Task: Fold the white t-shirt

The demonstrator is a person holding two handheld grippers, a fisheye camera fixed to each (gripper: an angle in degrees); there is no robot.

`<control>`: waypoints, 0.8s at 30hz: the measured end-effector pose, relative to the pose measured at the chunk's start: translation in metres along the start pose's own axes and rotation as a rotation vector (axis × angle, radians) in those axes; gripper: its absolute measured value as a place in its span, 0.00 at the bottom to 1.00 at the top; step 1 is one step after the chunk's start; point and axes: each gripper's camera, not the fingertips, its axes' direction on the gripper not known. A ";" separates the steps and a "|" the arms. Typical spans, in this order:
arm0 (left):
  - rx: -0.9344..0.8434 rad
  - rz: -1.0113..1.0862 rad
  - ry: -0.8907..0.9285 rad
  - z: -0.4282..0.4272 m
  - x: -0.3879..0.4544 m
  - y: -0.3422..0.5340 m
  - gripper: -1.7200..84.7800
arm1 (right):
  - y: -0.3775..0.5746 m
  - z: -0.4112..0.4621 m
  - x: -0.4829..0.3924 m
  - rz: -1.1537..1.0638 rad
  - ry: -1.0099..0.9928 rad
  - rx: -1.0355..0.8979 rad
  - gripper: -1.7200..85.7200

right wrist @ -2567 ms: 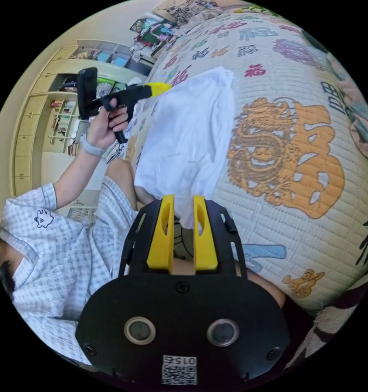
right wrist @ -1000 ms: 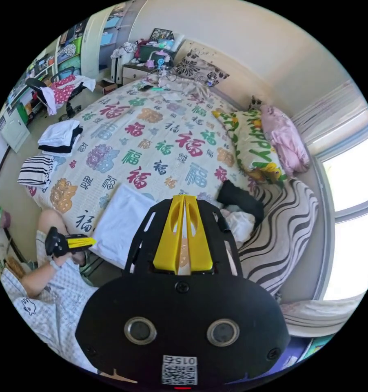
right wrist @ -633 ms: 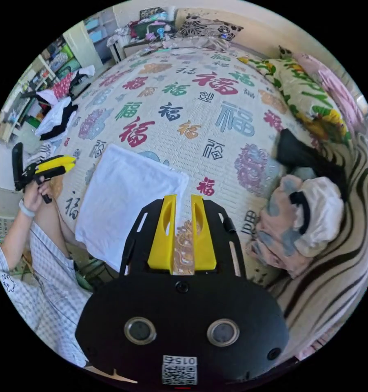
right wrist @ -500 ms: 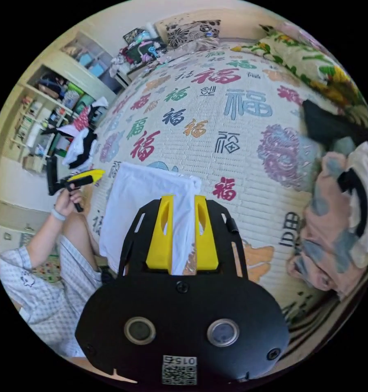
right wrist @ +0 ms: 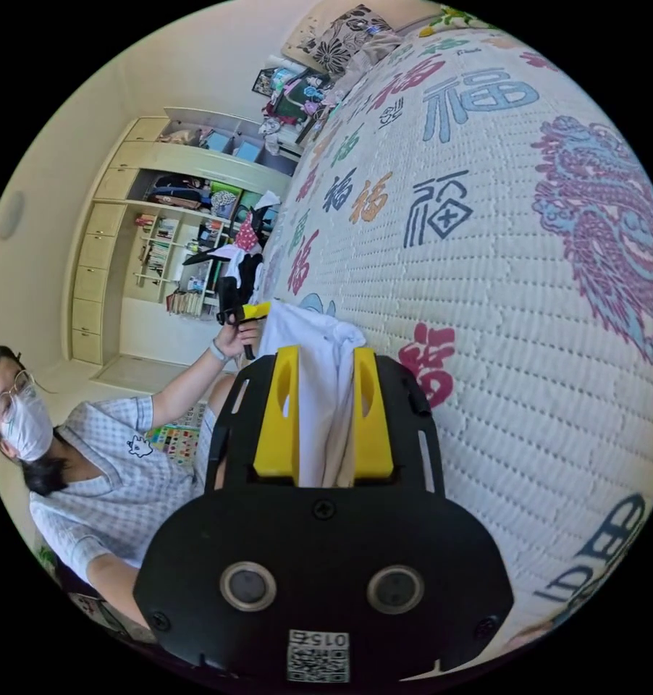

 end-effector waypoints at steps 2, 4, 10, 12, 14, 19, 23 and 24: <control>-0.012 -0.001 0.034 0.002 -0.006 -0.006 0.15 | -0.003 -0.001 0.012 0.001 -0.024 -0.016 0.12; -0.045 -0.002 0.053 0.003 -0.012 -0.013 0.11 | -0.001 -0.005 0.018 -0.001 -0.033 -0.022 0.11; -0.084 0.077 0.052 -0.011 -0.001 -0.025 0.04 | 0.013 -0.031 0.017 -0.066 -0.013 0.010 0.08; -0.062 0.119 0.040 -0.018 0.011 -0.031 0.03 | 0.013 -0.042 0.009 -0.106 0.021 0.018 0.08; -0.004 0.165 0.029 -0.029 0.027 -0.038 0.03 | 0.013 -0.060 -0.005 -0.155 0.053 0.087 0.08; -0.020 0.369 -0.043 -0.044 0.077 -0.023 0.03 | 0.035 -0.074 -0.037 -0.275 0.138 0.091 0.08; -0.060 0.503 -0.017 -0.047 0.106 0.024 0.03 | 0.090 -0.069 -0.066 -0.428 0.155 0.036 0.08; -0.080 0.539 -0.019 -0.045 0.115 0.042 0.03 | 0.099 -0.067 -0.070 -0.444 0.162 0.029 0.08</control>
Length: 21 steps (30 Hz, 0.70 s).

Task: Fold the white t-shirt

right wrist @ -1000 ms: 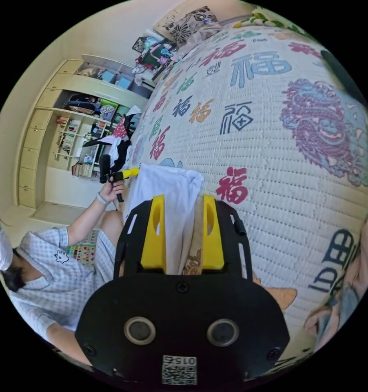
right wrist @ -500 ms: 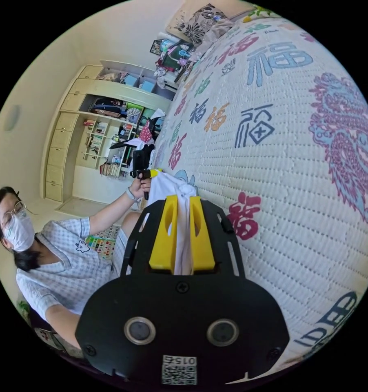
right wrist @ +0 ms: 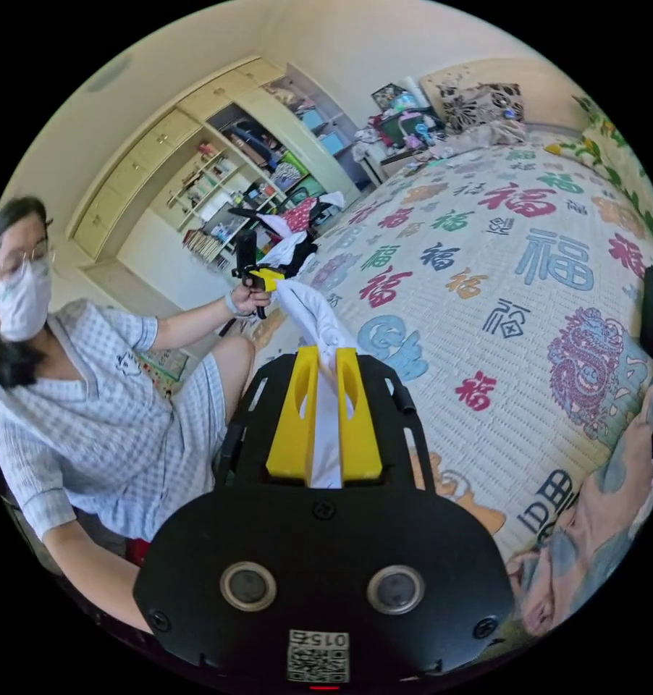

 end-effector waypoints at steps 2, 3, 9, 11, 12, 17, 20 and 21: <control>-0.048 0.039 -0.017 0.008 0.023 0.018 0.03 | 0.029 0.010 -0.029 -0.059 0.052 -0.064 0.08; -0.086 0.054 -0.026 0.015 0.036 0.030 0.03 | 0.036 0.014 -0.035 -0.068 0.066 -0.085 0.08; -0.265 0.013 -0.122 0.065 0.070 0.085 0.03 | 0.094 0.066 -0.060 -0.079 0.183 -0.296 0.07; -0.265 -0.026 -0.148 0.075 0.070 0.095 0.04 | 0.109 0.082 -0.059 -0.054 0.230 -0.342 0.07; -0.248 -0.054 -0.167 0.080 0.071 0.100 0.04 | 0.113 0.084 -0.058 -0.039 0.239 -0.342 0.07; -0.238 -0.111 -0.226 0.091 0.084 0.108 0.08 | 0.142 0.079 -0.058 0.097 0.255 -0.247 0.08; -0.294 -0.107 -0.260 0.094 0.097 0.108 0.08 | 0.149 0.055 -0.061 0.151 0.269 -0.145 0.06; -0.300 -0.117 -0.262 0.092 0.102 0.106 0.08 | 0.148 0.051 -0.061 0.160 0.267 -0.135 0.06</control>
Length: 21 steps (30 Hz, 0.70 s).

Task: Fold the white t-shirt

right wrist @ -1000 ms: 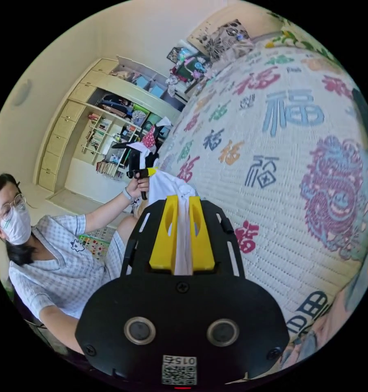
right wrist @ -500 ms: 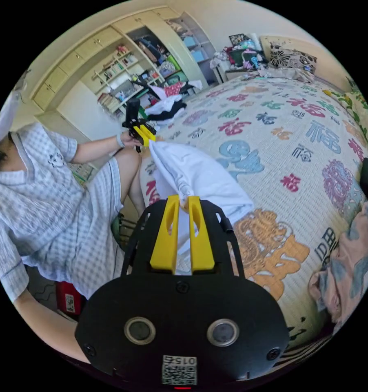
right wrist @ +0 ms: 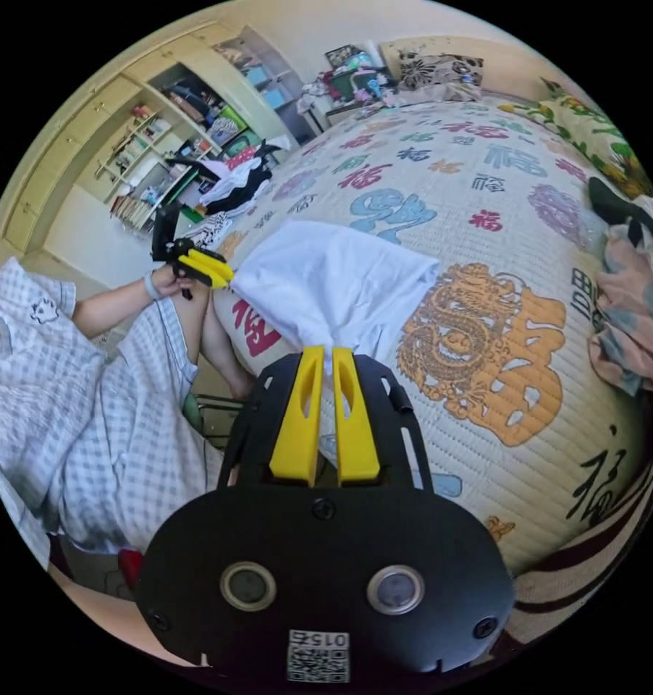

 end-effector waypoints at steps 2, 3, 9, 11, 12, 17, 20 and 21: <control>0.037 -0.021 -0.007 -0.007 0.006 -0.002 0.08 | -0.003 -0.014 -0.002 0.007 -0.011 0.057 0.06; 0.086 -0.028 -0.021 -0.013 0.012 -0.006 0.08 | -0.005 -0.015 -0.003 0.006 -0.010 0.068 0.06; 0.144 -0.152 0.022 0.021 0.015 -0.036 0.06 | -0.032 0.039 -0.012 -0.022 -0.034 -0.080 0.02; 0.062 -0.194 -0.009 0.043 0.011 -0.040 0.04 | -0.028 0.066 -0.004 0.013 -0.043 -0.198 0.01; 0.014 -0.202 -0.042 0.053 0.010 -0.039 0.02 | -0.025 0.065 -0.001 0.026 -0.052 -0.181 0.01; -0.006 -0.263 -0.009 0.057 0.001 -0.030 0.01 | 0.002 0.050 0.022 0.111 -0.063 -0.200 0.01; -0.033 -0.278 -0.017 0.053 -0.002 -0.031 0.01 | 0.013 0.036 0.044 0.228 -0.113 -0.156 0.01; -0.039 -0.280 -0.010 0.050 -0.003 -0.033 0.01 | 0.015 0.034 0.049 0.255 -0.112 -0.158 0.01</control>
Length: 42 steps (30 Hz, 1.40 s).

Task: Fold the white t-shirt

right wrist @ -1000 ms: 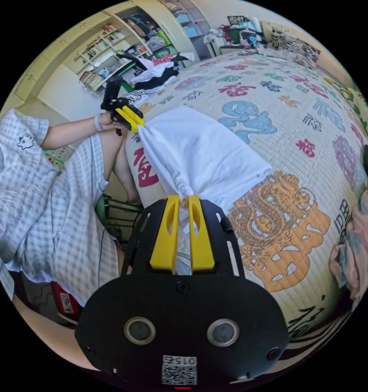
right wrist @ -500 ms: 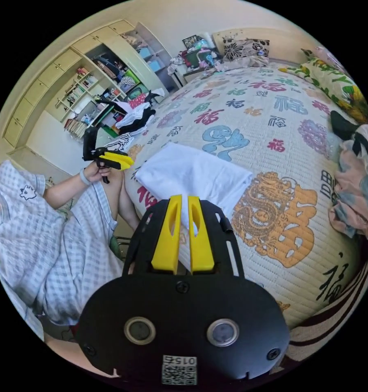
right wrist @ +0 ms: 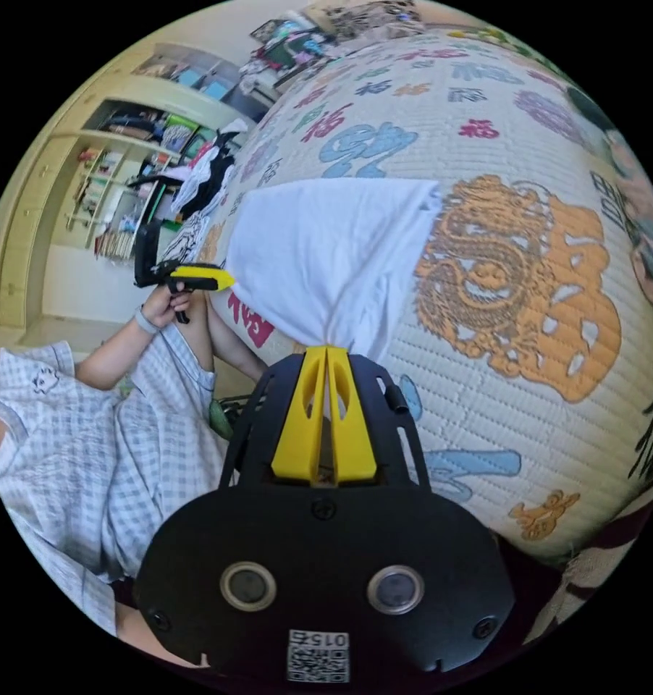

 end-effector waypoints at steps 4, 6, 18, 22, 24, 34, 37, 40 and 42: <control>0.082 -0.030 0.019 -0.025 -0.005 -0.008 0.03 | 0.003 -0.026 0.019 0.066 0.025 0.038 0.02; 0.174 -0.071 0.031 -0.039 -0.013 -0.014 0.06 | -0.002 -0.039 0.024 0.073 -0.003 0.080 0.03; 0.186 -0.299 0.248 0.002 -0.078 -0.092 0.11 | -0.069 -0.031 0.098 0.285 -0.250 0.176 0.08; 0.236 -0.357 0.329 0.004 -0.094 -0.080 0.05 | -0.063 -0.032 0.117 0.316 -0.349 0.197 0.03; 0.252 -0.365 0.335 0.009 -0.096 -0.076 0.05 | -0.060 -0.029 0.122 0.334 -0.380 0.207 0.03; 0.293 -0.207 0.131 -0.009 -0.025 -0.037 0.09 | -0.017 -0.050 0.047 0.170 -0.210 0.289 0.08; 0.269 -0.115 0.021 -0.005 0.019 -0.020 0.10 | 0.003 -0.042 0.006 0.162 -0.025 0.231 0.10; 0.243 -0.029 -0.053 0.012 0.057 -0.009 0.11 | 0.010 -0.014 -0.026 0.150 0.062 0.138 0.10; 0.203 0.002 -0.110 0.027 0.072 -0.008 0.11 | 0.007 0.007 -0.036 0.159 0.120 0.089 0.10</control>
